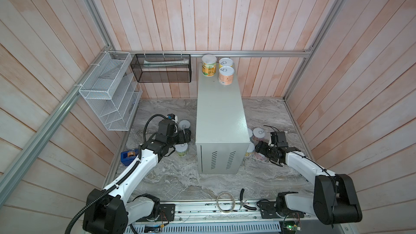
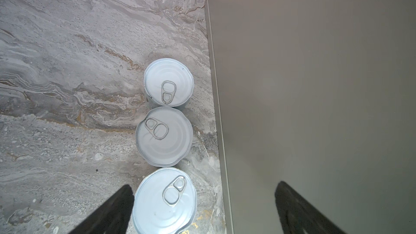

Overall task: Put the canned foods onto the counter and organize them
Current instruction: 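Grasp the nearest pink-labelled can with the right gripper, then lift the pink-labelled can off the floor with the right gripper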

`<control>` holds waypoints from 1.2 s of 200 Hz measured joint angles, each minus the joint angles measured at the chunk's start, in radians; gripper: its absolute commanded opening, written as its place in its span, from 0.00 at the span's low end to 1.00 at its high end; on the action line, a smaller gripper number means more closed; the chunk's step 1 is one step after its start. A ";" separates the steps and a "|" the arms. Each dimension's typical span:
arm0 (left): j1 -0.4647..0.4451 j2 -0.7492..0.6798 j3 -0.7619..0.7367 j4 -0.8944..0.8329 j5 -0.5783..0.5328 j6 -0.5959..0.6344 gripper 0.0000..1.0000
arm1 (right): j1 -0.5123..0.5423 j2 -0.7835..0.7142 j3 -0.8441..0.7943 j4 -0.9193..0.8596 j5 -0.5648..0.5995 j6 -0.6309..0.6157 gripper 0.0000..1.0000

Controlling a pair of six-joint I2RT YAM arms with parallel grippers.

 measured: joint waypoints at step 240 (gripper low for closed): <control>0.000 0.013 -0.003 0.000 0.013 0.010 1.00 | 0.081 -0.084 0.271 -0.374 0.111 -0.151 0.00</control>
